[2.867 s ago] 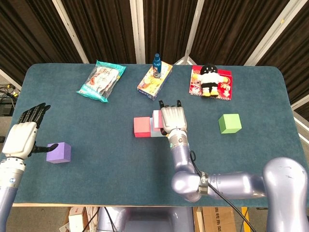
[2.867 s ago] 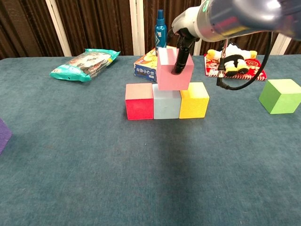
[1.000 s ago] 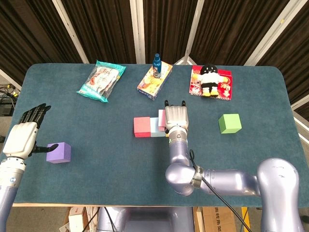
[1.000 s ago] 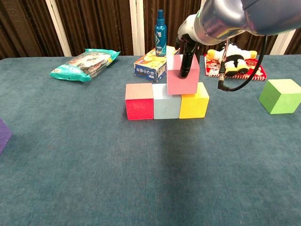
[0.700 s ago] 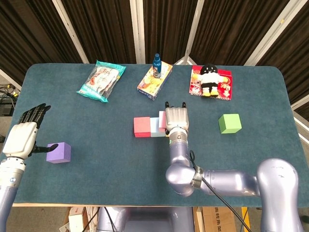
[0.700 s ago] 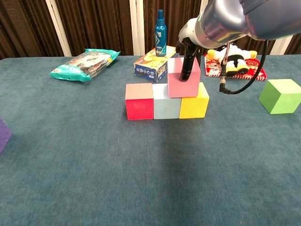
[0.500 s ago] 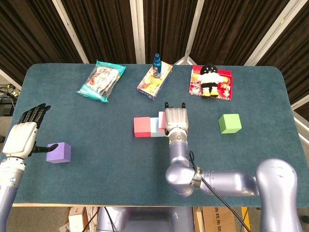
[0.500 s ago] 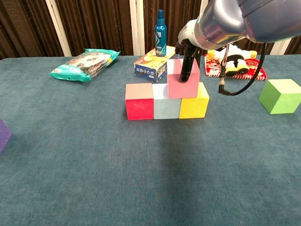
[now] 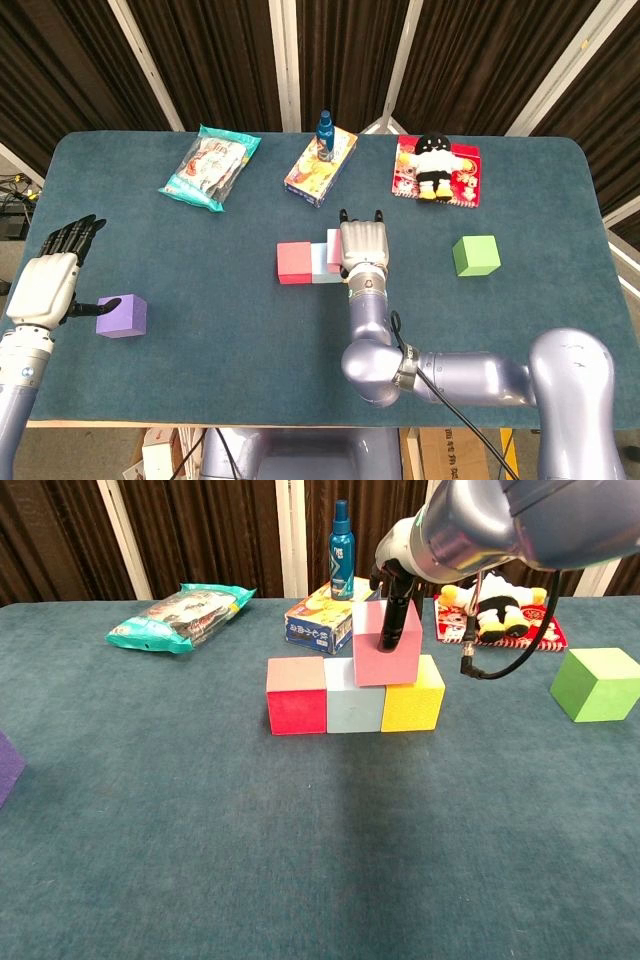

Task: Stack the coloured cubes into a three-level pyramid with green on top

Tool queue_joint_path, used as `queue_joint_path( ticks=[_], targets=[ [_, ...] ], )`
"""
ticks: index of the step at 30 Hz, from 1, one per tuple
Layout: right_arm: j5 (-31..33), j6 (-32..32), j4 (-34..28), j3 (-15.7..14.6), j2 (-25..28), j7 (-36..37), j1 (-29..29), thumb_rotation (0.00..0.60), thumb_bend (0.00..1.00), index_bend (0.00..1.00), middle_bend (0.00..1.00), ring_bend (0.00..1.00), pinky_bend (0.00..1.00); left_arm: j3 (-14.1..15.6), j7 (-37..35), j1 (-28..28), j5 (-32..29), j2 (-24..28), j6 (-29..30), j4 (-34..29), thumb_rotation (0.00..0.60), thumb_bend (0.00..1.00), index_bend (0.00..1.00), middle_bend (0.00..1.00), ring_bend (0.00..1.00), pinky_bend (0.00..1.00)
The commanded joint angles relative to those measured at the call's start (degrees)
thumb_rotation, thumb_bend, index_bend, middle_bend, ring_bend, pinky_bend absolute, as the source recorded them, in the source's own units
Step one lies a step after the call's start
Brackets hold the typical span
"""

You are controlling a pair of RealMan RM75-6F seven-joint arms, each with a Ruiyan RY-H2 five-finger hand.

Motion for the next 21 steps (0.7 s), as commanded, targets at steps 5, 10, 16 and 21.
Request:
queue_joint_path(
  ticks=[5,10,16,21],
  targets=[
    [-0.83,-0.09,0.46,-0.46,-0.20,0.18,-0.33,0.600,0.34,0.00,0.42,0.31,0.00,0.30,0.41,-0.08,0.21,-0.14,-0.28,-0.09,0.600,0.11,0.00,0.00,0.00,0.02],
    [-0.78,-0.27,0.55,-0.76,-0.28,0.16,-0.79,0.600,0.34,0.00,0.42,0.31,0.00,0.21,0.38,-0.12,-0.05,-0.20,-0.27,0.01,0.600,0.11,0.00,0.00,0.00,0.02],
    [-1.02,-0.68,0.54,-0.92,-0.53,0.26,-1.12,0.600,0.34,0.00,0.42,0.31,0.00,0.26,0.57,-0.11,0.00,-0.20,-0.16,-0.04,0.600,0.11,0.00,0.00,0.00,0.02],
    [-1.22,-0.95,0.47,-0.96,-0.66,0.25,-1.25,0.600,0.34,0.00,0.41,0.31,0.00,0.25,0.66,-0.15,-0.14,-0.26,-0.17,0.05,0.600,0.11,0.00,0.00,0.00,0.02]
  ],
)
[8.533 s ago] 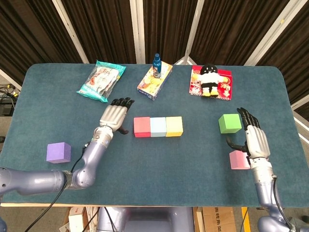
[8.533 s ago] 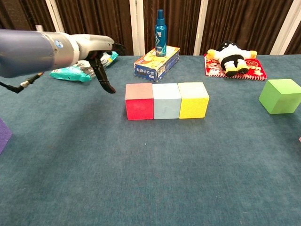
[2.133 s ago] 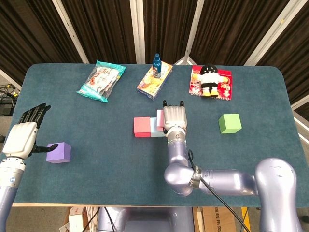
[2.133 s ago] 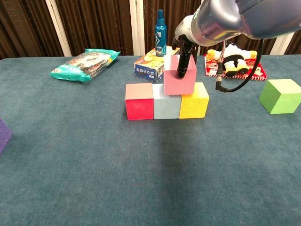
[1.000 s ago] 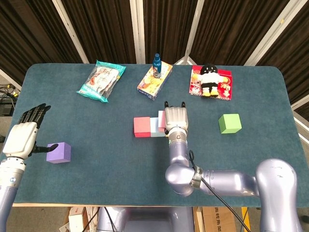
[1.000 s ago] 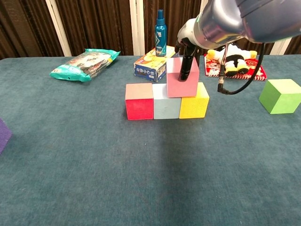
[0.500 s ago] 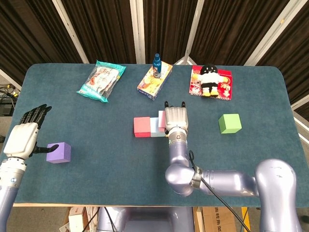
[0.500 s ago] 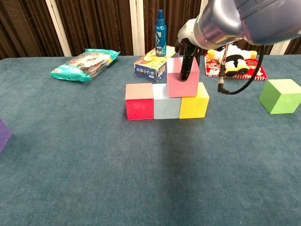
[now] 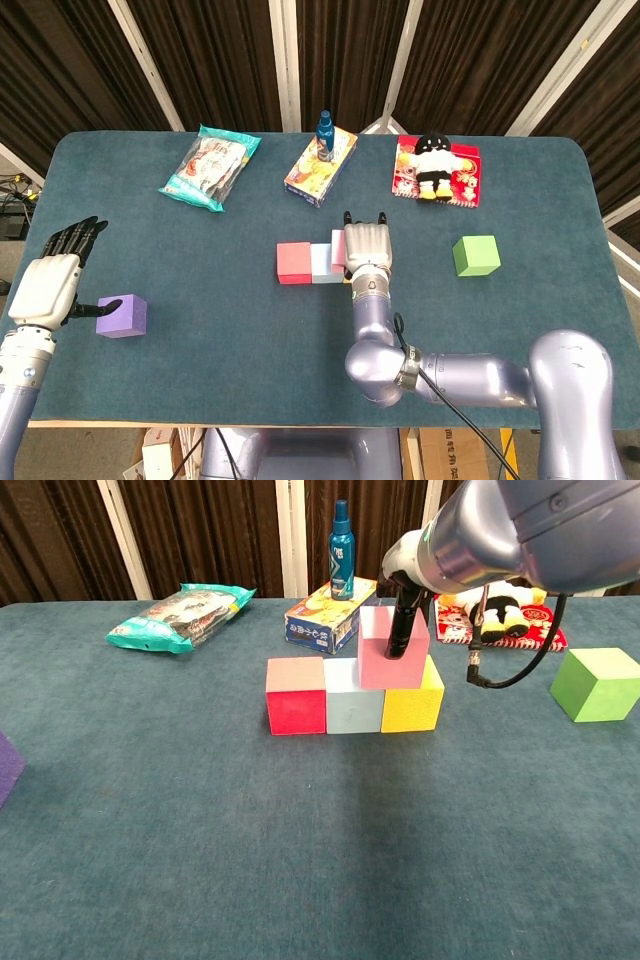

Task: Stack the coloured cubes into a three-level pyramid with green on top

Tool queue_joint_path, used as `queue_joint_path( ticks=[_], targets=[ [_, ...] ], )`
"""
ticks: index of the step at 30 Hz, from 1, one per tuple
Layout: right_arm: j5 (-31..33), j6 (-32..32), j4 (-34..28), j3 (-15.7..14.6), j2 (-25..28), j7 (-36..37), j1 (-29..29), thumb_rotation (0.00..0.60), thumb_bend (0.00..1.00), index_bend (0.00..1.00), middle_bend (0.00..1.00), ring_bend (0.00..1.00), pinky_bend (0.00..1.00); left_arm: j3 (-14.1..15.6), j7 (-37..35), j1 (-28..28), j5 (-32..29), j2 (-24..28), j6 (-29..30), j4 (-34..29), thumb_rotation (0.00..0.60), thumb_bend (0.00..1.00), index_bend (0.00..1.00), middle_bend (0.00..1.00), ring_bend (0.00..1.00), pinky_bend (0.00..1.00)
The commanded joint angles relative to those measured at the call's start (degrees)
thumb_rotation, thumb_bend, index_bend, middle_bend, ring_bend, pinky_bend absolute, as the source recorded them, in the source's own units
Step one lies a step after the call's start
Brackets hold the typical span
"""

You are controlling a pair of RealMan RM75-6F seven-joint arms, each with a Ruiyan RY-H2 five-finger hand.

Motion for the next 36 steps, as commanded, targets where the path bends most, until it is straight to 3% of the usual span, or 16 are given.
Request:
queue_joint_path(
  ticks=[1,14,24,36],
  targets=[
    [-0.09,-0.07,-0.10,-0.02,-0.02,0.04,-0.08,0.600,0.34,0.00,0.41,0.31,0.00,-0.03,-0.04,0.02,-0.10,0.00,0.04,0.06,0.600,0.11,0.00,0.00,0.00,0.02],
    [-0.61,-0.01,-1.22,0.40,0.19,0.39,-0.22,0.600,0.34,0.00,0.22,0.25,0.00,-0.13,-0.13,0.02,-0.27,0.12,0.07,0.10,0.600,0.11,0.00,0.00,0.00,0.02],
    [-0.82,0.32,-2.61,0.92,0.83,1.01,-0.47,0.600,0.34,0.00,0.06,0.12,0.00,-0.20,-0.24,0.09,-0.32,0.44,0.13,-0.11,0.600,0.11,0.00,0.00,0.00,0.02],
    [-1.32,1.12,-5.81,0.82,2.36,1.94,-1.34,0.600,0.34,0.00,0.04,0.09,0.00,-0.19,-0.39,0.14,-0.11,0.71,0.09,-0.43,0.600,0.11,0.00,0.00,0.00,0.02]
  ],
)
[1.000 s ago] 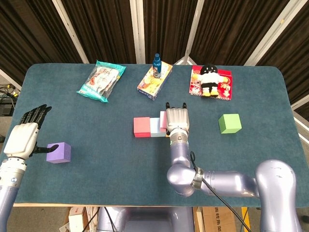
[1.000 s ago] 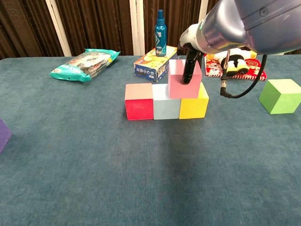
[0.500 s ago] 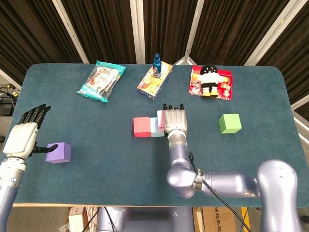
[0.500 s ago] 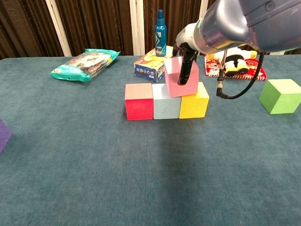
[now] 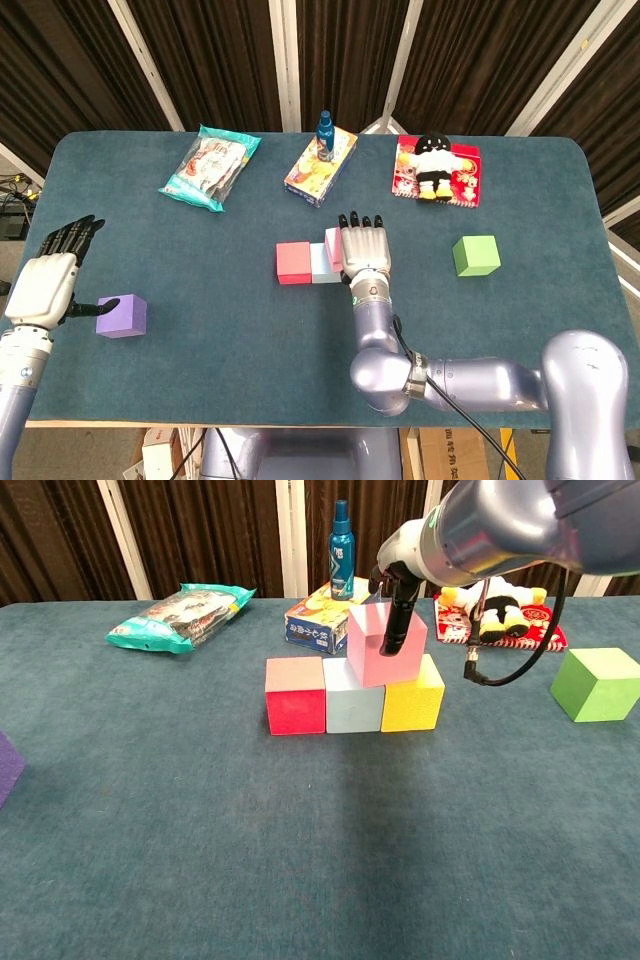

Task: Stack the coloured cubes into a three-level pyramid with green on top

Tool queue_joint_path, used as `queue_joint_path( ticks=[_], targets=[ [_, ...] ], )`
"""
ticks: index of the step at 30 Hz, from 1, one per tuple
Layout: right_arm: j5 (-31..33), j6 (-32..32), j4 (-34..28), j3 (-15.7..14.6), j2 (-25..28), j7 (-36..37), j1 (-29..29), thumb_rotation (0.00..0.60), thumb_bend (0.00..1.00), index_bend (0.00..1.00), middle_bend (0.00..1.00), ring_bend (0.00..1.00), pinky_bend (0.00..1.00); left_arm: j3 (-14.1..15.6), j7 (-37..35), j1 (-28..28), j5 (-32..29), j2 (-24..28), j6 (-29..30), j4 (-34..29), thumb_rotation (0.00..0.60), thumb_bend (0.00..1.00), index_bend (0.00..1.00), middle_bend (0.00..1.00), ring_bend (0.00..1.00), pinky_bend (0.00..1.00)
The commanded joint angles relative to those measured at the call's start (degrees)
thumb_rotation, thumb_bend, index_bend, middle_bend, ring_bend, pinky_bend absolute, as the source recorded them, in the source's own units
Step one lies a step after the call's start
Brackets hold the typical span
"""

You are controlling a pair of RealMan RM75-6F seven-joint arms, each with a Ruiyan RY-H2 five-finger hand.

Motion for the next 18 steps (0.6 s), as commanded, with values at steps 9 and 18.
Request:
queue_joint_path(
  ticks=[9,18],
  targets=[
    [-3.34,-1.22,-2.05,-0.94,0.96,2.96,-1.44,0.600,0.34,0.00,0.04,0.09,0.00,0.06,-0.03,0.16,0.43,0.08,0.28,-0.37,0.600,0.11,0.00,0.00,0.00,0.02],
    [-8.59,-3.74,-1.95,-2.99,1.65,6.09,-2.70,0.600,0.34,0.00,0.09,0.09,0.00,0.05,-0.10,0.32,0.83,0.21,0.58,-0.61,0.600,0.11,0.00,0.00,0.00,0.02]
  ],
)
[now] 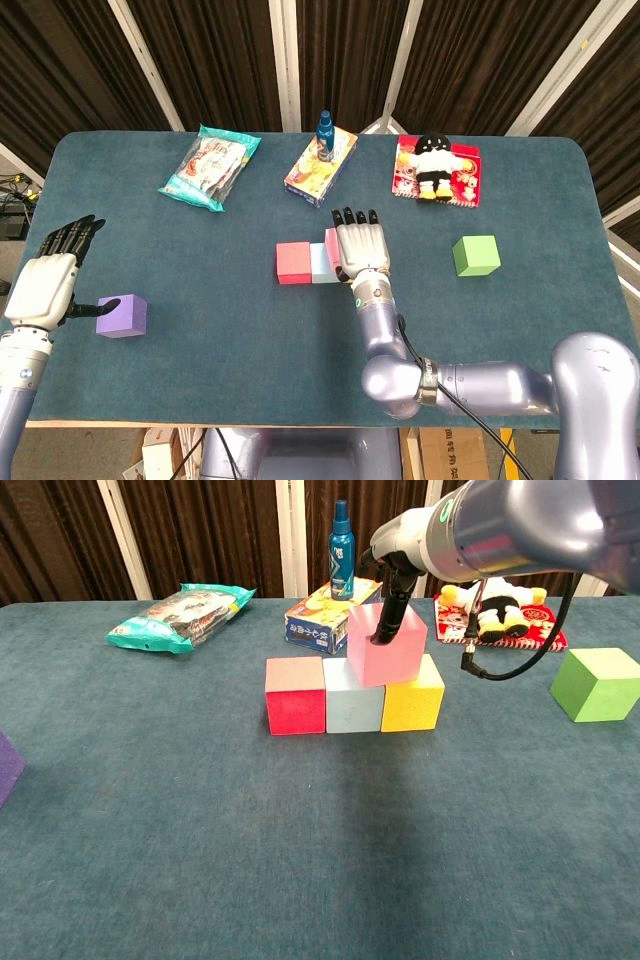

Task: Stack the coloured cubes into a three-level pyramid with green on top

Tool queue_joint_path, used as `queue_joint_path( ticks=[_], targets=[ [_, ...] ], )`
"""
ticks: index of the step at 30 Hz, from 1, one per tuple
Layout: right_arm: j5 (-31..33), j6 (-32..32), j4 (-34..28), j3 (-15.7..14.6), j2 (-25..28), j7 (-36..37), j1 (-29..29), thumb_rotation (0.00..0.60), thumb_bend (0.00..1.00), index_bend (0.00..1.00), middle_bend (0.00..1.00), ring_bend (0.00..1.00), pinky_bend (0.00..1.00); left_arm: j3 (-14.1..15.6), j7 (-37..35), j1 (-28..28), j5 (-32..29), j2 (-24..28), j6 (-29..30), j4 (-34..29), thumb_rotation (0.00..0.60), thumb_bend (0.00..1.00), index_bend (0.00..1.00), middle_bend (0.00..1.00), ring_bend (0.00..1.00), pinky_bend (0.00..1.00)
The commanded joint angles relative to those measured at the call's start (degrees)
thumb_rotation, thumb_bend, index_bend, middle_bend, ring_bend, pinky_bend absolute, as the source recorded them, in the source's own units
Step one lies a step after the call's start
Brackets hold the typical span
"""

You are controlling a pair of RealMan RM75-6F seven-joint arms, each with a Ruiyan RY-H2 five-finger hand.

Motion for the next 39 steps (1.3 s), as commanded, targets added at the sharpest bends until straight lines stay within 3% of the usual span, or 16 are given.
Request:
queue_joint_path(
  ticks=[1,7,14,39],
  targets=[
    [-0.35,-0.46,0.12,-0.42,0.22,0.33,-0.13,0.600,0.34,0.00,0.09,0.09,0.00,0.03,0.03,0.02,0.10,0.03,0.00,-0.07,0.600,0.11,0.00,0.00,0.00,0.02],
    [-1.15,-1.62,0.47,-1.09,0.34,0.89,0.01,0.600,0.34,0.00,0.10,0.09,0.00,0.10,0.12,0.06,0.28,0.07,0.04,-0.21,0.600,0.11,0.00,0.00,0.00,0.02],
    [-1.55,-2.86,1.80,-2.19,0.08,1.24,0.24,0.600,0.34,0.00,0.21,0.11,0.00,0.15,0.11,0.08,0.29,0.09,-0.05,-0.21,0.600,0.11,0.00,0.00,0.00,0.02],
    [-2.47,-2.73,3.73,-3.34,-0.66,3.29,0.46,0.600,0.34,0.00,0.30,0.18,0.00,0.29,0.70,-0.12,-0.16,-0.29,-0.24,0.09,0.600,0.11,0.00,0.00,0.00,0.02]
  ],
)
